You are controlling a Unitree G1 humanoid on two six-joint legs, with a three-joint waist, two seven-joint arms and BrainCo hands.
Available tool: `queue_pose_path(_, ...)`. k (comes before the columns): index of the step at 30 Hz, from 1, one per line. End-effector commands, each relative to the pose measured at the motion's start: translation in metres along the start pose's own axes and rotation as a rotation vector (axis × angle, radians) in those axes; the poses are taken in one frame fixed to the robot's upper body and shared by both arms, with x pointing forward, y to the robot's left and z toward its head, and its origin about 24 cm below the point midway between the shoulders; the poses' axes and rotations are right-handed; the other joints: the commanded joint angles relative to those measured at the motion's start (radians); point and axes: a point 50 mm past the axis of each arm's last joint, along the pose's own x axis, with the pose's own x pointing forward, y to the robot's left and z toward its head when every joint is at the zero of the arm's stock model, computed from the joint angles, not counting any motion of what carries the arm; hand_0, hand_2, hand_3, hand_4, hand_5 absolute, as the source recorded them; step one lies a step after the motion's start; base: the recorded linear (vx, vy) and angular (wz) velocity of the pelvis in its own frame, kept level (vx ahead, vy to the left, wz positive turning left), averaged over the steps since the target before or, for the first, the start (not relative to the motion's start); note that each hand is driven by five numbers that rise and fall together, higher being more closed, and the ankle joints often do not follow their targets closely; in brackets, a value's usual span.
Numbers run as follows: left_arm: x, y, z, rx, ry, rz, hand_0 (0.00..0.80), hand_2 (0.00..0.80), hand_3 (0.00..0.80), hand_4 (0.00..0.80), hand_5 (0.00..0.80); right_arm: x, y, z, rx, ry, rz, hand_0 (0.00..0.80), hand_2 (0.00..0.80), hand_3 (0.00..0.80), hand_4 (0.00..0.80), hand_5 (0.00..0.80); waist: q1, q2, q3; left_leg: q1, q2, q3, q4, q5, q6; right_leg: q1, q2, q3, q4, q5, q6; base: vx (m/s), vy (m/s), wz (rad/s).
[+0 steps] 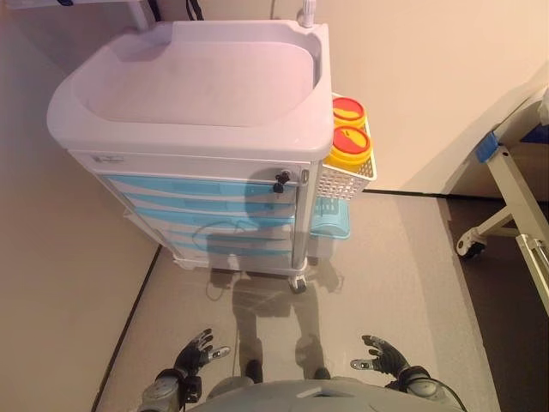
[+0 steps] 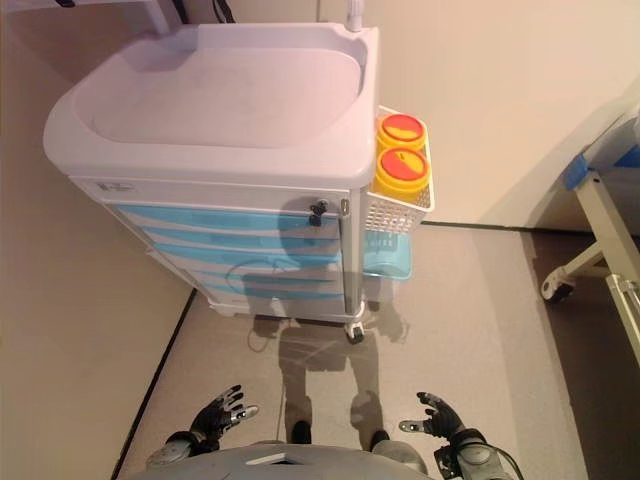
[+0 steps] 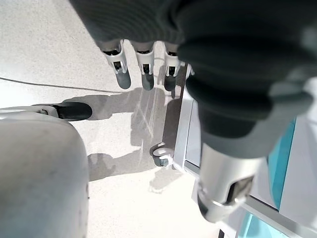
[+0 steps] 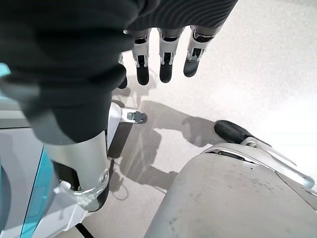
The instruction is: Open the drawer and pick up the medicine
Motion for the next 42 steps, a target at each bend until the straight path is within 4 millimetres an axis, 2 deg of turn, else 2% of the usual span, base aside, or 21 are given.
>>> queue_pose_path(1, 0.006, -0.004, 0.015, 0.041, -0.040, -0.035, 0.000, 0.000, 0.000, 0.000, 0.000, 0.006, 0.000, 0.015, -0.031, -0.043, -0.004, 0.000, 0.000, 0.000, 0.000, 0.000, 0.000, -0.029, -0.006, -0.001, -0.054, 0.034, 0.047, -0.125, 0.055, -0.036, -0.011, 0.005, 0.040, -0.007, 0.028, 0.000, 0.000, 0.00)
queue_pose_path(14, 0.007, -0.003, 0.018, -0.041, -0.060, -0.018, 0.000, 0.000, 0.000, 0.000, 0.000, 0.005, -0.004, 0.014, -0.038, -0.035, -0.012, 0.000, 0.000, 0.000, 0.000, 0.000, 0.000, -0.024, 0.000, -0.007, -0.057, 0.030, 0.050, -0.124, 0.059, -0.044, -0.015, 0.007, 0.047, -0.006, 0.032, 0.005, 0.002, 0.00)
queue_pose_path(22, 0.005, 0.005, 0.021, -0.137, -0.111, 0.027, 0.000, 0.000, 0.000, 0.000, 0.000, 0.005, -0.008, 0.015, -0.053, -0.043, -0.039, 0.000, 0.000, 0.000, 0.000, 0.000, 0.002, -0.021, 0.039, -0.052, -0.066, 0.022, 0.104, -0.138, 0.074, -0.091, -0.028, 0.015, 0.104, -0.020, 0.028, 0.041, 0.032, 0.00)
queue_pose_path(27, 0.009, 0.013, 0.056, -0.200, -0.277, 0.053, 0.000, 0.000, 0.000, 0.000, 0.000, 0.010, -0.026, 0.045, -0.068, -0.142, -0.117, 0.000, 0.000, 0.000, 0.000, 0.000, -0.006, -0.011, 0.133, -0.159, -0.071, 0.030, 0.162, -0.137, 0.089, -0.217, -0.039, 0.028, 0.183, -0.026, 0.020, -0.121, 0.074, -0.02)
queue_pose_path(32, 0.009, 0.022, 0.101, -0.280, -0.517, 0.092, 0.000, 0.000, 0.000, 0.000, 0.000, 0.013, -0.039, 0.072, -0.077, -0.233, -0.193, 0.000, 0.000, 0.000, 0.000, 0.000, -0.011, -0.016, 0.229, -0.337, -0.064, 0.071, 0.284, -0.130, 0.106, -0.412, -0.046, 0.037, 0.333, -0.032, 0.005, -0.127, 0.089, -0.04)
queue_pose_path(37, 0.001, 0.031, 0.144, -0.391, -0.741, 0.077, 0.000, 0.000, 0.000, 0.000, 0.000, 0.012, -0.049, 0.080, -0.092, -0.254, -0.235, 0.000, 0.000, 0.000, 0.000, 0.000, -0.016, -0.023, 0.280, -0.469, -0.064, 0.091, 0.389, -0.145, 0.118, -0.548, -0.034, 0.051, 0.429, -0.041, -0.006, -0.053, 0.087, -0.09)
queue_pose_path(42, -0.010, 0.030, 0.188, -0.530, -0.975, -0.098, 0.000, 0.000, 0.000, 0.000, 0.000, 0.008, -0.062, 0.081, -0.114, -0.252, -0.266, 0.000, 0.000, 0.000, 0.000, 0.000, -0.027, -0.036, 0.314, -0.580, -0.065, 0.097, 0.505, -0.189, 0.129, -0.647, -0.023, 0.077, 0.492, -0.041, -0.014, -0.015, 0.080, -0.16)
